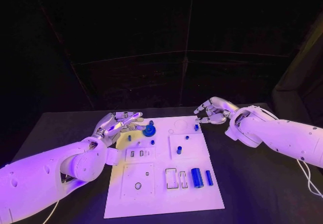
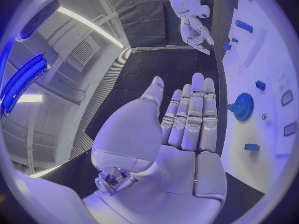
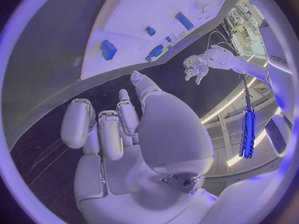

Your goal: Assemble the parts on the task board

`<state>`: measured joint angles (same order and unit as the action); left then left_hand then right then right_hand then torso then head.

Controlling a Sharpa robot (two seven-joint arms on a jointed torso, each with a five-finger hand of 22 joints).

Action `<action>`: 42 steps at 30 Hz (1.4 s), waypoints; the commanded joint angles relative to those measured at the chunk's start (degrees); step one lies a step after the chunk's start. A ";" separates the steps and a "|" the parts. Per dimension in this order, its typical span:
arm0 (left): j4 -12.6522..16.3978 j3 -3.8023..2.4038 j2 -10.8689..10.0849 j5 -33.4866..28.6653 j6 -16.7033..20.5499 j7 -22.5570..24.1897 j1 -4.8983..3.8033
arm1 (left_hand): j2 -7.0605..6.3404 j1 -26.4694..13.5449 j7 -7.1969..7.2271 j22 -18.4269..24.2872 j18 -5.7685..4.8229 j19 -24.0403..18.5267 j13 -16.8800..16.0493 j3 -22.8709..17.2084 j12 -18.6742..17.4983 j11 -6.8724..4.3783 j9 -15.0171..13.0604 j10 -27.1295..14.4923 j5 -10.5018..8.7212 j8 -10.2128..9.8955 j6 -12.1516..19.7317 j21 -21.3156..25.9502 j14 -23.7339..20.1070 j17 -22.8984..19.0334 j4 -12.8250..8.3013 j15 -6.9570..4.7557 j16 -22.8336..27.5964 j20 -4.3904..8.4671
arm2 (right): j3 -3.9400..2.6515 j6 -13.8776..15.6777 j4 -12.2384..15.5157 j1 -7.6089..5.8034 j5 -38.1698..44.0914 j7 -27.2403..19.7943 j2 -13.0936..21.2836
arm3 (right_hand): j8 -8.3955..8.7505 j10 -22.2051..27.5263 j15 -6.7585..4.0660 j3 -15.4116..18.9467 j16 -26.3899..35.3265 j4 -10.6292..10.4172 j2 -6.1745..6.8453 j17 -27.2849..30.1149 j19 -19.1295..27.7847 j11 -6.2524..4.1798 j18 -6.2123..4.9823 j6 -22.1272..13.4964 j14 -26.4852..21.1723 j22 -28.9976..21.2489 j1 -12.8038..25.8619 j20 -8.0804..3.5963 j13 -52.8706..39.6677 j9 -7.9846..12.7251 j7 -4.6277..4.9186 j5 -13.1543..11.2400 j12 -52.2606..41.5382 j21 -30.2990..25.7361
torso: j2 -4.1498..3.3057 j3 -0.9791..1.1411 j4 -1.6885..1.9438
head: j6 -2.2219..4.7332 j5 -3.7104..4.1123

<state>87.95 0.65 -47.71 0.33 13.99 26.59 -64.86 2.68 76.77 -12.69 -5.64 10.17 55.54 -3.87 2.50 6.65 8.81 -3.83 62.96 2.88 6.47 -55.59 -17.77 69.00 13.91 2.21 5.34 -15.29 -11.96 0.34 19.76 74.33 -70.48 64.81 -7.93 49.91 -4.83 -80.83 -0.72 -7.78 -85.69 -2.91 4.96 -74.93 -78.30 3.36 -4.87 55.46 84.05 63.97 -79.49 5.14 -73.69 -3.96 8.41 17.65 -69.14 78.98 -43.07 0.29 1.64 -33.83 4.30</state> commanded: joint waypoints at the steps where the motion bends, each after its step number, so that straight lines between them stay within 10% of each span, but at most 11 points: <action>1: -0.07 0.10 0.14 0.24 -0.72 -0.03 -0.06 | 0.57 -0.03 0.29 0.06 0.33 -0.52 0.00 0.09 0.28 -0.06 -0.08 -0.24 -0.05 -0.06 0.26 0.34 -0.46 0.09 -0.15 0.04 0.34 -0.01 | 0.00 -3.40 -1.11 -0.09 -2.94 -2.35 0.23 | 0.37 0.53 -0.34 0.00 0.19 0.43 0.39 -4.00 0.59 -0.09 -0.25 -0.66 3.61 -0.32 -0.34 -0.07 0.27 0.10 0.20 0.24 0.58 -0.43 | -0.07 0.00 0.28 | -0.29 0.10; 42: -0.84 0.53 0.48 0.24 -0.74 -0.30 0.04 | 0.64 0.03 0.32 0.09 0.33 -0.55 0.00 0.10 0.31 -0.08 -0.08 -0.23 -0.05 -0.03 0.24 0.38 -0.54 0.09 -0.21 0.05 0.38 -0.02 | 0.00 -8.00 -7.04 2.78 -1.67 -0.65 -3.58 | -0.36 3.12 -0.13 2.12 0.23 -0.15 -0.19 -4.47 2.30 0.08 -0.89 -2.01 3.69 -3.82 0.27 0.15 4.49 -0.28 0.32 -1.38 5.33 -2.47 | 0.02 -0.15 0.21 | -1.42 -0.20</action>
<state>87.07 1.22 -47.26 0.34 13.86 26.43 -64.76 2.69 76.77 -12.69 -5.61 10.17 55.54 -3.86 2.50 6.65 8.81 -3.83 62.96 2.88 6.47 -55.59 -17.77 69.00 13.94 2.21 5.34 -15.29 -11.96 0.36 12.69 67.31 -67.64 63.05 -8.61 46.41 -4.95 -77.78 -0.72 -5.70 -85.14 -3.41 5.16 -74.91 -75.94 3.78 -4.87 53.04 84.04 60.12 -79.28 5.60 -69.19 -4.17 8.62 16.46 -63.57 76.50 -43.08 0.15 1.85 -35.22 4.16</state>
